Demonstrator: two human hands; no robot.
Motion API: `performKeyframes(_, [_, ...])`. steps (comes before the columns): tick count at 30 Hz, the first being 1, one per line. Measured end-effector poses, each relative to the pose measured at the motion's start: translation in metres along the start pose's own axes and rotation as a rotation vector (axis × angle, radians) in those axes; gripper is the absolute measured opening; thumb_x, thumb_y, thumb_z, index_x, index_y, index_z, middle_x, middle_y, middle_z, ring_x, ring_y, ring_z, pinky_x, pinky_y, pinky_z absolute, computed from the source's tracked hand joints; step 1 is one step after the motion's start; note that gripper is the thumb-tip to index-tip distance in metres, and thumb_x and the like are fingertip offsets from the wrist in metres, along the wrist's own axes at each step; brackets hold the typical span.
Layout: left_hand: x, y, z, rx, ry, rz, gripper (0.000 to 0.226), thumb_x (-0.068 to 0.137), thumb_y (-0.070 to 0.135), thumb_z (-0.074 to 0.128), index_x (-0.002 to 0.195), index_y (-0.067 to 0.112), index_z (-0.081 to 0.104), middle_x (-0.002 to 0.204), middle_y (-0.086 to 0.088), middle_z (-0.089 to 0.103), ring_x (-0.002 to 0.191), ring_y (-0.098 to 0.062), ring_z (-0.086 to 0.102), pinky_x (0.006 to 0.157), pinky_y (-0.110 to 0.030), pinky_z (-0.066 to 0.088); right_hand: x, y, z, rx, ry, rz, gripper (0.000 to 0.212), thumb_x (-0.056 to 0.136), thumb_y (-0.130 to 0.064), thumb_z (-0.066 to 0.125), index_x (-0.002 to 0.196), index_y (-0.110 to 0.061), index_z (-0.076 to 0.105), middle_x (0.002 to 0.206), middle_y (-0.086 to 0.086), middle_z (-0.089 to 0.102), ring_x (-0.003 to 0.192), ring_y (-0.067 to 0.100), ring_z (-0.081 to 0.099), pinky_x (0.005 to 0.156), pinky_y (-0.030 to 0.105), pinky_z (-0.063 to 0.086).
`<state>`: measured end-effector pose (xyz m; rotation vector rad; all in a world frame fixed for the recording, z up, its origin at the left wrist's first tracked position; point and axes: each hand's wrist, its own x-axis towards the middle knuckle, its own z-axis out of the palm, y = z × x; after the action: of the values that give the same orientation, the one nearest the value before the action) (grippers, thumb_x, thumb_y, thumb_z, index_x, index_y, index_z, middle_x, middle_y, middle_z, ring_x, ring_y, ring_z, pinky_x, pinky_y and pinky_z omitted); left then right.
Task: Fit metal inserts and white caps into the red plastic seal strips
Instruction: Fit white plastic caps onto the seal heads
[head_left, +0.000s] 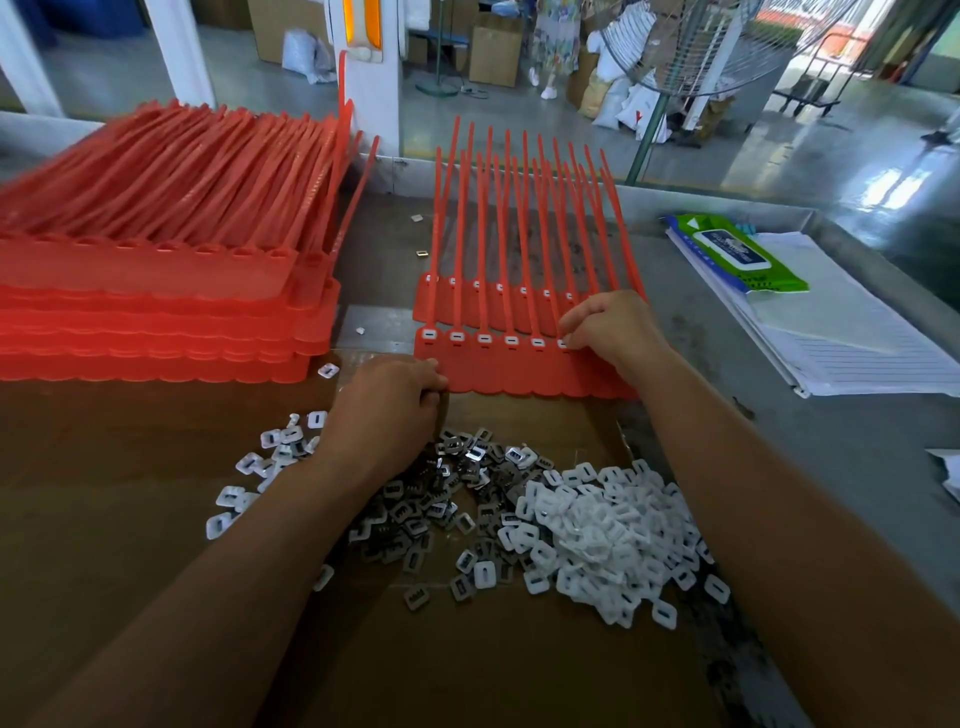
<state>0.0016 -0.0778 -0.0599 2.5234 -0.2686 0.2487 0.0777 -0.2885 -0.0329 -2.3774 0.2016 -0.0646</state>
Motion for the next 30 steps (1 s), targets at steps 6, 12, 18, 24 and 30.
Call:
performKeyframes(6, [0.000,0.001,-0.001,0.007,0.009,0.028,0.027,0.085,0.003,0.050,0.105,0.007,0.067,0.119,-0.006,0.061,0.112,-0.015,0.054,0.090,-0.014,0.029,0.005,0.000,0.002,0.035,0.022,0.075,0.030,0.064,0.004,0.072,0.062,-0.023,0.059,0.095,0.008,0.069,0.089,0.021,0.064,0.088,0.036,0.051])
performKeyframes(12, [0.000,0.001,-0.001,0.006,0.011,0.026,0.027,0.085,0.004,0.050,0.105,0.008,0.067,0.120,-0.004,0.061,0.113,-0.013,0.053,0.090,-0.014,0.028,0.005,0.001,0.001,0.016,0.035,0.075,0.029,0.066,0.000,0.073,0.062,-0.023,0.057,0.095,0.008,0.068,0.091,0.021,0.061,0.087,0.035,0.050])
performKeyframes(18, [0.000,0.000,-0.001,0.022,0.007,0.022,0.027,0.086,0.006,0.049,0.106,0.010,0.066,0.122,-0.002,0.059,0.114,-0.015,0.052,0.095,-0.019,0.031,0.002,0.002,0.003,-0.015,0.034,0.060,0.026,0.074,-0.006,0.072,0.068,-0.026,0.055,0.106,0.005,0.064,0.102,0.020,0.056,0.092,0.038,0.046])
performKeyframes(24, [0.001,0.000,-0.001,0.023,0.009,0.027,0.027,0.085,0.005,0.049,0.106,0.008,0.066,0.121,-0.003,0.060,0.113,-0.014,0.053,0.092,-0.017,0.031,-0.001,0.007,-0.002,0.064,0.002,0.043,0.012,0.080,-0.006,0.066,0.087,-0.016,0.063,0.104,-0.001,0.060,0.096,0.013,0.056,0.079,0.022,0.044])
performKeyframes(30, [0.000,0.000,-0.001,0.022,0.009,0.020,0.027,0.085,0.006,0.050,0.106,0.009,0.066,0.123,-0.002,0.059,0.114,-0.014,0.052,0.095,-0.022,0.033,-0.018,0.008,-0.020,0.174,-0.090,0.026,0.016,0.084,-0.010,0.063,0.098,-0.017,0.062,0.108,-0.001,0.060,0.087,0.005,0.055,0.063,0.015,0.039])
